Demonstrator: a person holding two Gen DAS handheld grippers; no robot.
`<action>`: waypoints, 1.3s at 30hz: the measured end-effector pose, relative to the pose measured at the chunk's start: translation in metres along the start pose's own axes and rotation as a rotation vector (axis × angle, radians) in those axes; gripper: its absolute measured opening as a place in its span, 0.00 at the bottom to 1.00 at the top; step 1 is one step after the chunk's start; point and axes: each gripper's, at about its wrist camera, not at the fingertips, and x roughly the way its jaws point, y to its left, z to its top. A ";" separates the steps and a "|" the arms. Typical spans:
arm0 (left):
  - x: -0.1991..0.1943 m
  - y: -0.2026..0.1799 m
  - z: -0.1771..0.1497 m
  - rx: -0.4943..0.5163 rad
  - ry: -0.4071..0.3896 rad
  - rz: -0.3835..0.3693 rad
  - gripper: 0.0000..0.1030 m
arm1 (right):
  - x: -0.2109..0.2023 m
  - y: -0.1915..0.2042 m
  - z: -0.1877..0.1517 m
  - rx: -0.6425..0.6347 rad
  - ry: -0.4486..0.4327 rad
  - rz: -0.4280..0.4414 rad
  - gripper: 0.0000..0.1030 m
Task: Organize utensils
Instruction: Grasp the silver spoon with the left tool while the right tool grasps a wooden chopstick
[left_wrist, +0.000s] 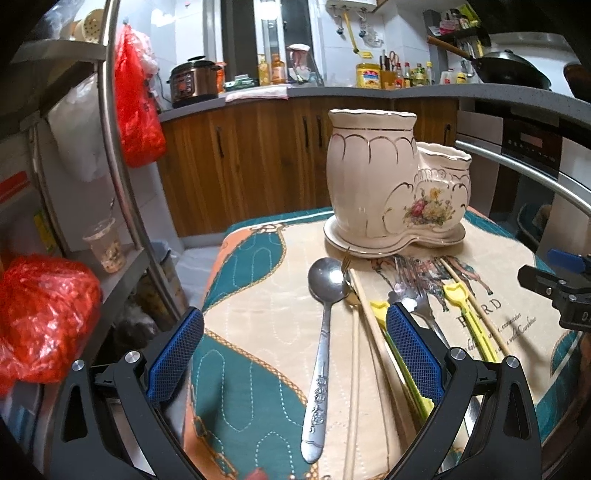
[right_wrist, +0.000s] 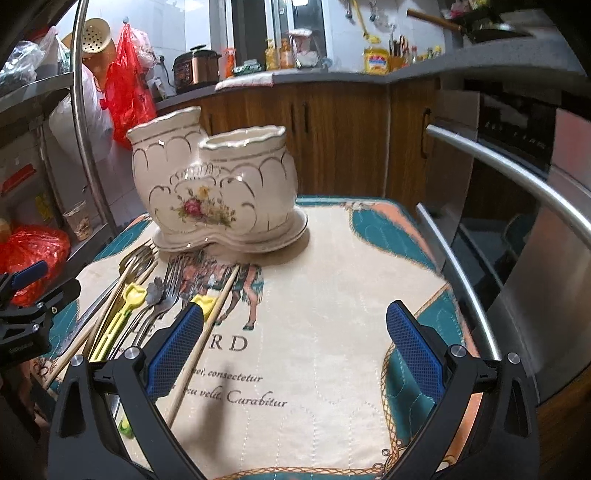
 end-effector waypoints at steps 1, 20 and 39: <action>0.000 0.002 0.001 -0.001 -0.001 0.001 0.95 | 0.002 0.002 0.000 -0.006 0.014 0.009 0.95; 0.016 0.027 -0.005 -0.037 0.111 -0.082 0.81 | 0.022 0.054 -0.005 -0.130 0.175 0.137 0.32; 0.059 0.005 0.005 0.055 0.272 -0.189 0.31 | 0.045 0.056 0.008 -0.134 0.216 0.122 0.14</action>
